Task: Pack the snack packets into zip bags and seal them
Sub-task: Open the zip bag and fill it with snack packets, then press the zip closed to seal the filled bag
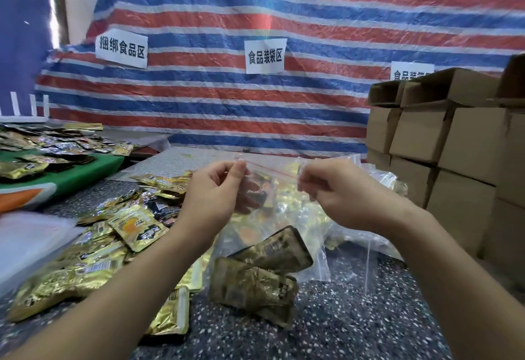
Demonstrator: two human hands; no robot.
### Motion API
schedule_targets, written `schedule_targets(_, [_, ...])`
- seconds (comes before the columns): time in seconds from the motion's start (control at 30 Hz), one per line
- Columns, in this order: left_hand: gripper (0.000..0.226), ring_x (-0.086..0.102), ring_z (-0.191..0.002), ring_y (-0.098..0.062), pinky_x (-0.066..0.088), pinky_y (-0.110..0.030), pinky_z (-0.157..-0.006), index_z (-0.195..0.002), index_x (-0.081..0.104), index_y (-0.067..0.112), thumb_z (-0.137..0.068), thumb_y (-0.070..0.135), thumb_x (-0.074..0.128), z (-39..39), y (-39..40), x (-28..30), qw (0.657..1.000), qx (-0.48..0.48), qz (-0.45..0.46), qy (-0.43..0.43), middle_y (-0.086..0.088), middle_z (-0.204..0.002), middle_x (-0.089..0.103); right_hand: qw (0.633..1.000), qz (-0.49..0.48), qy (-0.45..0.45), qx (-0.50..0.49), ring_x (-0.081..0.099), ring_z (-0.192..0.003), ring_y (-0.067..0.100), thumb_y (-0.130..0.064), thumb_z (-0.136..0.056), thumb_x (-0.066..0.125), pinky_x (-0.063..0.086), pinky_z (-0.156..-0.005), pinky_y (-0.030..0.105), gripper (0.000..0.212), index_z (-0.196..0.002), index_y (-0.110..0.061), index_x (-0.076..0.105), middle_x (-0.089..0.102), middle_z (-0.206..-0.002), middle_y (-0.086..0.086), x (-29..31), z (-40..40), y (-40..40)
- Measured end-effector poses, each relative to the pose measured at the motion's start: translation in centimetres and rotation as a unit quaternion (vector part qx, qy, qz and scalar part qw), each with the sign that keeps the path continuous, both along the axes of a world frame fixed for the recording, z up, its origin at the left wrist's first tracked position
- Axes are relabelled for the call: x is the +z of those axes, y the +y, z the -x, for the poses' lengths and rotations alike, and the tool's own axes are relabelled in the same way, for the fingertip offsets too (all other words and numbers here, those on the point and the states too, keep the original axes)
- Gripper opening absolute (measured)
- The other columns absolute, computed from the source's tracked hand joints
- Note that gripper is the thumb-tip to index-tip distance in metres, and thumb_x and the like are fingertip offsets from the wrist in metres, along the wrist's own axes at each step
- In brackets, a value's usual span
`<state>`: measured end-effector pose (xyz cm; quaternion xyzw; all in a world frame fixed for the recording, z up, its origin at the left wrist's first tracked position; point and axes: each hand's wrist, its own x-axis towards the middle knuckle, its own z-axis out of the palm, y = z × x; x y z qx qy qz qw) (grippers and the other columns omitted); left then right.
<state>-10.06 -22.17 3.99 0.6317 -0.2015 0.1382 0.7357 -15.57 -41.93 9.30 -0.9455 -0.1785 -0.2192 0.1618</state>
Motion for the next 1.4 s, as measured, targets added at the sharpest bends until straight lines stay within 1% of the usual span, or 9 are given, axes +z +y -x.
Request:
schedule_targets(0.1, [0.025,0.068,-0.053,-0.023,0.053,-0.029,-0.047,-0.089,0.066,0.013,-0.099,0.031,0.052,0.3,0.0,0.8,0.999,-0.025,0.024,0.02,-0.007,-0.075,0.074,1.0,-0.026,0.012,0.003,0.053,-0.067,0.003,-0.017,-0.101,0.054,0.04,-0.059,0.015,0.017,-0.089,-0.02,0.066,0.062,-0.078,-0.008,0.6,0.0,-0.2])
schedule_targets(0.17, [0.024,0.066,-0.049,-0.018,0.052,-0.026,-0.044,-0.091,0.064,0.011,-0.1,0.03,0.051,0.7,-0.1,2.2,0.997,-0.052,0.055,0.03,-0.005,-0.075,0.074,0.997,-0.067,0.007,0.026,0.053,-0.061,0.012,-0.021,-0.102,0.051,0.039,-0.052,0.021,0.021,-0.091,-0.024,0.068,0.065,-0.077,0.001,1.6,0.4,-0.4])
schedule_targets(0.23, [0.024,0.065,-0.046,-0.016,0.049,-0.021,-0.04,-0.09,0.063,0.011,-0.101,0.028,0.05,1.0,-0.1,3.4,0.994,-0.068,0.079,0.016,-0.004,-0.072,0.074,0.996,-0.079,-0.017,0.04,0.053,-0.061,0.017,-0.021,-0.103,0.049,0.038,-0.05,0.027,0.024,-0.088,-0.027,0.067,0.064,-0.074,-0.003,2.9,0.7,-0.4])
schedule_targets(0.37, [0.025,0.066,-0.048,-0.015,0.046,-0.02,-0.039,-0.089,0.064,0.011,-0.1,0.029,0.052,0.7,-0.3,3.5,0.996,-0.06,0.056,-0.017,-0.006,-0.073,0.073,1.0,-0.02,0.009,-0.003,0.053,-0.061,-0.002,-0.018,-0.1,0.049,0.039,-0.052,0.013,0.026,-0.081,-0.025,0.065,0.062,-0.071,-0.013,4.1,-0.2,-0.6])
schedule_targets(0.5, [0.028,0.065,-0.05,-0.013,0.05,-0.023,-0.046,-0.078,0.07,0.017,-0.099,0.026,0.054,-0.9,-1.1,0.7,0.998,-0.061,-0.001,0.016,-0.004,-0.07,0.073,0.993,0.065,0.083,-0.047,0.058,-0.075,0.009,-0.033,-0.1,0.049,0.048,-0.065,0.028,0.02,-0.089,-0.023,0.063,0.064,-0.087,-0.008,2.5,-1.9,-0.2])
schedule_targets(0.63, [0.031,0.07,-0.058,-0.018,0.052,-0.024,-0.051,-0.074,0.074,0.029,-0.099,0.028,0.055,-2.3,-1.6,-0.6,0.997,-0.056,-0.06,0.002,-0.004,-0.074,0.074,0.998,-0.015,0.06,0.003,0.059,-0.088,0.007,-0.044,-0.101,0.048,0.052,-0.081,0.036,0.026,-0.105,-0.024,0.064,0.064,-0.096,-0.011,0.7,-3.5,1.8])
schedule_targets(0.87, [0.024,0.072,-0.064,-0.024,0.057,-0.031,-0.056,-0.085,0.073,0.012,-0.098,0.025,0.059,-4.2,-1.7,1.2,0.991,-0.05,-0.115,-0.055,-0.009,-0.076,0.073,0.99,-0.138,0.01,0.023,0.064,-0.07,0.024,-0.03,-0.097,0.061,0.053,-0.069,0.046,0.026,-0.08,-0.013,0.068,0.069,-0.073,0.007,0.0,-5.3,2.3])
schedule_targets(1.07, [0.019,0.07,-0.062,-0.019,0.055,-0.025,-0.057,-0.084,0.072,0.014,-0.095,0.023,0.059,-3.4,-1.7,3.9,0.986,-0.069,-0.097,-0.119,-0.002,-0.073,0.071,0.98,-0.189,-0.032,0.056,0.064,-0.072,0.032,-0.026,-0.095,0.065,0.053,-0.069,0.052,0.018,-0.081,-0.015,0.07,0.069,-0.073,0.01,1.8,-3.7,1.6])
schedule_targets(1.4, [0.021,0.067,-0.055,-0.016,0.055,-0.029,-0.051,-0.083,0.067,0.014,-0.1,0.018,0.055,-0.9,-1.4,5.3,0.965,-0.018,-0.12,-0.233,-0.001,-0.065,0.066,0.971,-0.216,-0.06,0.08,0.064,-0.065,0.012,-0.025,-0.096,0.061,0.05,-0.06,0.026,0.02,-0.079,-0.019,0.069,0.07,-0.068,-0.006,3.1,-1.6,2.5])
